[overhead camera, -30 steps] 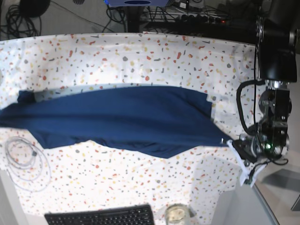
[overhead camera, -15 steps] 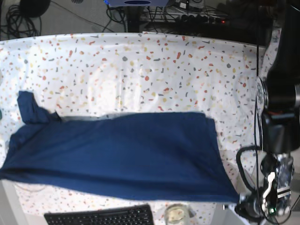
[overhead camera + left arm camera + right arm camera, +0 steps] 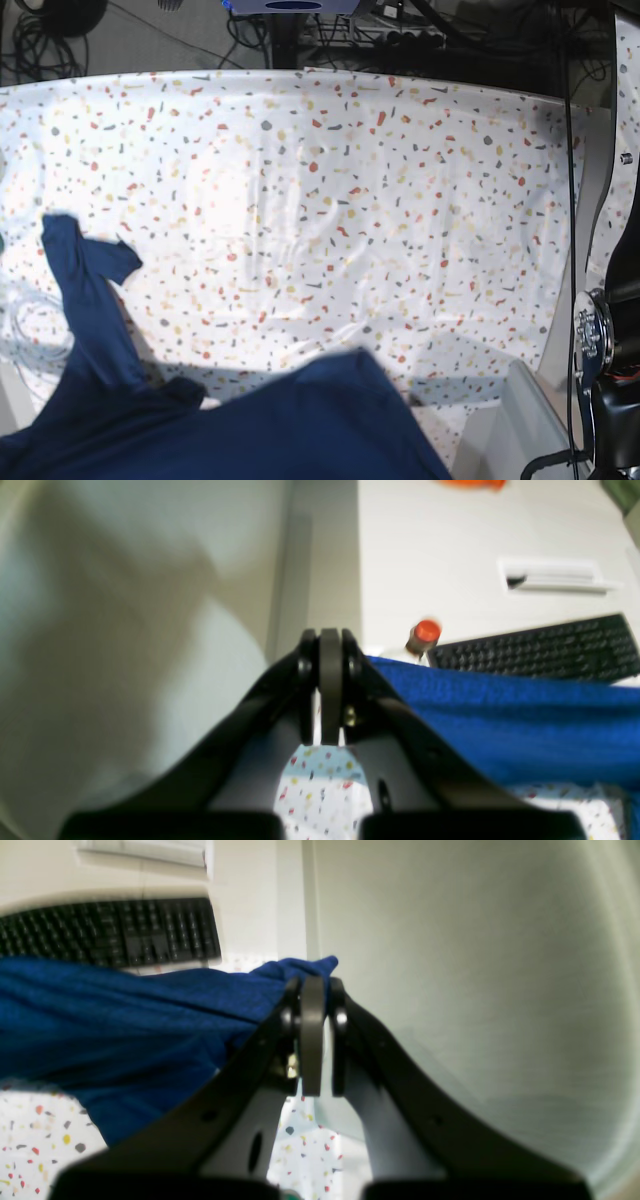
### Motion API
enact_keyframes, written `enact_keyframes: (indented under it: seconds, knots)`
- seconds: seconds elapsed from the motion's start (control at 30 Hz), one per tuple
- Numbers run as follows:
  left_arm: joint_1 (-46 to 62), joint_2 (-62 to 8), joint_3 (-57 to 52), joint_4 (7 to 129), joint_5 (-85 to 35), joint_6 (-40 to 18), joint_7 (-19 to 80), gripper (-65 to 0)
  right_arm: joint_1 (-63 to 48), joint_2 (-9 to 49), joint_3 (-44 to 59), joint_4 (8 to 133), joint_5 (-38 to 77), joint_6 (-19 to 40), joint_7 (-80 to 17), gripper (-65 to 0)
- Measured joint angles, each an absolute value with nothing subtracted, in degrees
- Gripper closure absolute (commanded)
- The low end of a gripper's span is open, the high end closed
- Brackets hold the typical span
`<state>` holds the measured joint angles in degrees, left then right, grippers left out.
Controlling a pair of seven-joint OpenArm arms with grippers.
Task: Layout the t-shirt on the table in an organized manner, then fold the t-shirt properly
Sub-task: 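Swing the held shirt up and across the cloth with the left gripper, then lower the shirt flat onto the cloth with both grippers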
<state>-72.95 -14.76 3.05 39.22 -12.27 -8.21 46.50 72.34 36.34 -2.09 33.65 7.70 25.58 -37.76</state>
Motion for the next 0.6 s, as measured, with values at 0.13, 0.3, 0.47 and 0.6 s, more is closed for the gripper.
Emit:
enact_keyframes:
  seconds: [0.13,0.3,0.47,0.6]
  knots:
    - [-70.15,-15.09,2.90,39.77,-12.73,-8.40,49.39,0.0,67.83,39.31,-1.52,39.40,7.97,25.41,-47.75,-0.6]
    - [-54.61,-16.40,2.85,53.30,-12.95,-8.84,55.55,0.0,47.81,38.94,7.35,58.33,8.05,25.45,-57.69,-0.6]
    - [-42.61,-19.38,2.20,67.05,-12.93,-8.27,60.69,0.0,29.78,36.62,18.90,75.96,9.26,25.10,-66.41,-0.6]
    - [-29.82,-18.61,-2.70,75.88,-12.45,-8.25,63.57,0.0,16.45,31.99,24.77,81.34,11.25,25.23,-68.16,-0.6]
